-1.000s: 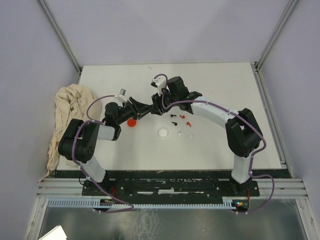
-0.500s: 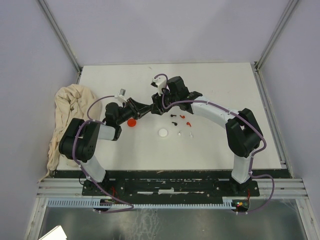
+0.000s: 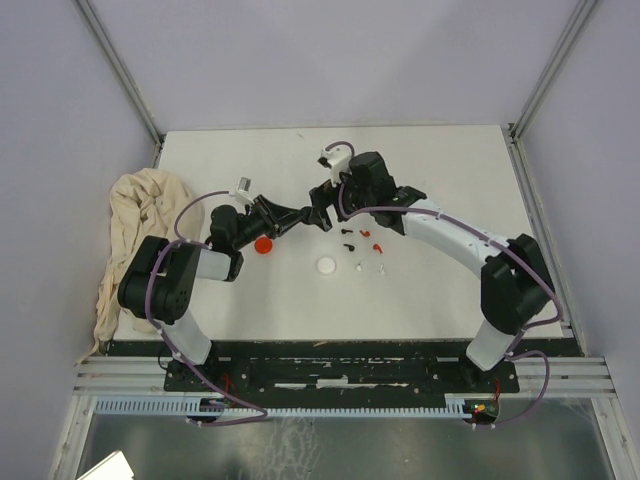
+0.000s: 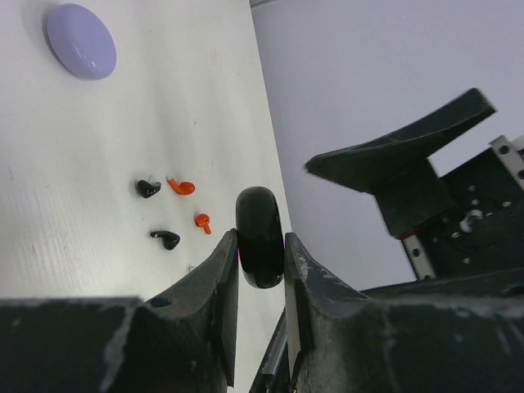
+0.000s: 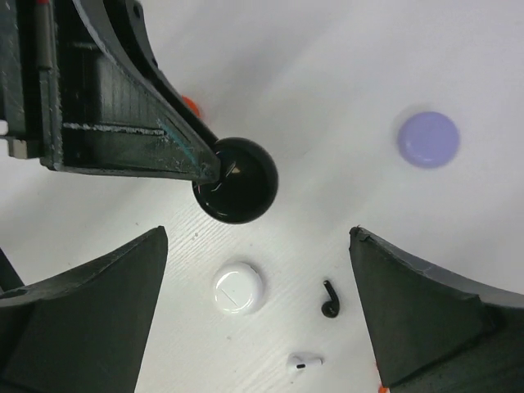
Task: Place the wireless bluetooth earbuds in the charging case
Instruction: Pick up the charging case at the center of the board, then open the charging case.
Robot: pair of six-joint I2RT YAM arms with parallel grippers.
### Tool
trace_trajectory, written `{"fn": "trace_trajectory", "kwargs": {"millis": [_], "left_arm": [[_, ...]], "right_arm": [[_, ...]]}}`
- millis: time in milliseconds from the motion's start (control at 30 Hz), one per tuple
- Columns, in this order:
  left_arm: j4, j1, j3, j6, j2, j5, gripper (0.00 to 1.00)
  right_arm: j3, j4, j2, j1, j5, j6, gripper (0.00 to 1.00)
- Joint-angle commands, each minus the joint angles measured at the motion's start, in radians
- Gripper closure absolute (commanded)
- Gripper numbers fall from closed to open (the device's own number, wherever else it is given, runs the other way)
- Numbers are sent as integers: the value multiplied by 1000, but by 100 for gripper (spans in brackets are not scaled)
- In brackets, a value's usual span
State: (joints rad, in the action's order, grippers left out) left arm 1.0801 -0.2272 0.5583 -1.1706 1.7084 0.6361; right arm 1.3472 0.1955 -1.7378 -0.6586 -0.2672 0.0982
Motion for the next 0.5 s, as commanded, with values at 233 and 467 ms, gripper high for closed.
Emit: {"fn": "trace_trajectory", "kwargs": {"millis": [233, 467], "left_arm": [[245, -3, 1, -88, 44, 65, 97], [354, -6, 1, -156, 85, 91, 97]], "right_arm": [[-6, -15, 119, 27, 175, 80, 1], [6, -24, 60, 26, 175, 95, 1]]}}
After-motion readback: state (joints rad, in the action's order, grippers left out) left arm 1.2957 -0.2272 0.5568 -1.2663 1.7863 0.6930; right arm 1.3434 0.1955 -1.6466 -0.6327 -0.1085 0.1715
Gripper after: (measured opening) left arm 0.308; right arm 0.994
